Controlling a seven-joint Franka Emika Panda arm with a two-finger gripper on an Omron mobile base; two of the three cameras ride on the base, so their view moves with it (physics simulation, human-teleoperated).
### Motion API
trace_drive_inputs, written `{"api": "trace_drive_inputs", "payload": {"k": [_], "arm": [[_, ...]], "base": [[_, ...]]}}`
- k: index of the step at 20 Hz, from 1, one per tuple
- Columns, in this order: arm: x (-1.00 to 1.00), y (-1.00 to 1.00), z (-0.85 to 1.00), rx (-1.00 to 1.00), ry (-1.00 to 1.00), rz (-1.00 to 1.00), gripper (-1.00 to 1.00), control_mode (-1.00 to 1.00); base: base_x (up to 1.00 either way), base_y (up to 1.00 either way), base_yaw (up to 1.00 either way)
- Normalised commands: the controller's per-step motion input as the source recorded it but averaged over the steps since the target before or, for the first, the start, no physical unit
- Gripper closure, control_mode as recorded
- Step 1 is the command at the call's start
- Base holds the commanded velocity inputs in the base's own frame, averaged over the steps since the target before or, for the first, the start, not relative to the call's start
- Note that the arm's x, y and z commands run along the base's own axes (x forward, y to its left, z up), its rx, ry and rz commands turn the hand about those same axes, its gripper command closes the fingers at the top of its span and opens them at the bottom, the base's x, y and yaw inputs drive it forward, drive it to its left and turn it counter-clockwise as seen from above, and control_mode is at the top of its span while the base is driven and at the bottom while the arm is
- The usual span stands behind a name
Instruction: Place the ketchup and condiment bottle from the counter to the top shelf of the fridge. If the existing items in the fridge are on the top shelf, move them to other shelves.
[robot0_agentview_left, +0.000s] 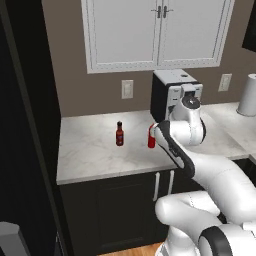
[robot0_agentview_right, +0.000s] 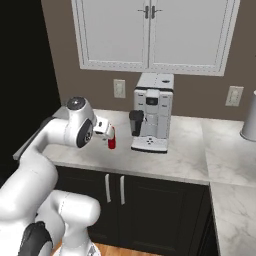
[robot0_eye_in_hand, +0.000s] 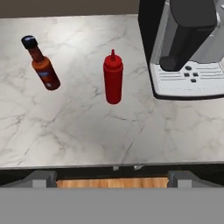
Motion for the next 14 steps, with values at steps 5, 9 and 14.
{"api": "trace_drive_inputs", "payload": {"k": [5,9,14], "arm": [[0.37,0.0,-0.21,0.0,0.0,0.0,-1.0,-1.0],[0.39,0.0,-0.22,0.0,0.0,0.0,-1.0,-1.0],[0.38,0.0,-0.18,0.0,0.0,0.0,-1.0,-1.0]], "base": [[0.0,0.0,0.0],[0.0,0.0,0.0],[0.0,0.0,0.0]]}}
